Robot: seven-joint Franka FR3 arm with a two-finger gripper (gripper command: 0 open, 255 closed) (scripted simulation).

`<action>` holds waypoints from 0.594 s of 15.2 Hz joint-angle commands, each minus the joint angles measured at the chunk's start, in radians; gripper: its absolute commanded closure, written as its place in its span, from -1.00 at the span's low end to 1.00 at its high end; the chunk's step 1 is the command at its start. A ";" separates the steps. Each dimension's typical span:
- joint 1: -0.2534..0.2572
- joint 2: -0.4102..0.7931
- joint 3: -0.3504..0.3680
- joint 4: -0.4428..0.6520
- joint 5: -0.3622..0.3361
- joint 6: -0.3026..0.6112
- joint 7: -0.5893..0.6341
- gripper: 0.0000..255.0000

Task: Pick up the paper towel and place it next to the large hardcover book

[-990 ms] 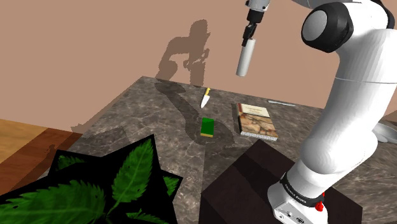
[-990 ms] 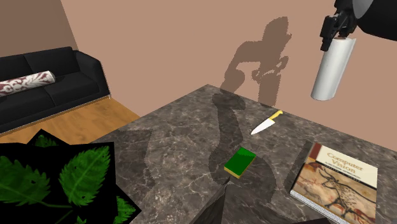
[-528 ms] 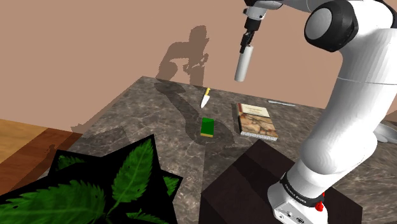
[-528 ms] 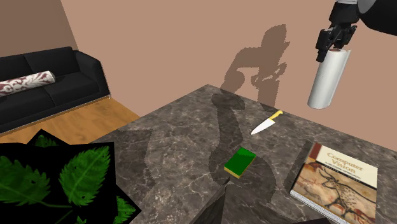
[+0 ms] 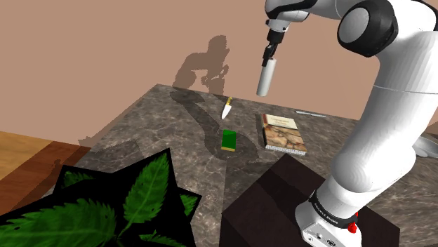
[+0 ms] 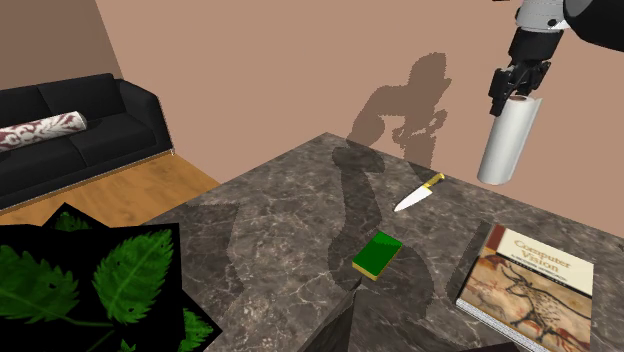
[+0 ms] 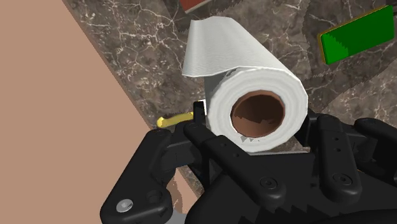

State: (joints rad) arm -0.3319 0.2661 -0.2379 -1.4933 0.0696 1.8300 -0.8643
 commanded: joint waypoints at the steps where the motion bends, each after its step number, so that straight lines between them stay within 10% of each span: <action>1: 0.000 0.003 0.000 -0.024 0.001 0.027 -0.002 1.00; 9: 0.002 0.010 0.002 -0.122 0.005 0.132 -0.005 1.00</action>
State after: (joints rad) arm -0.3302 0.2766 -0.2358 -1.6009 0.0741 1.9479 -0.8692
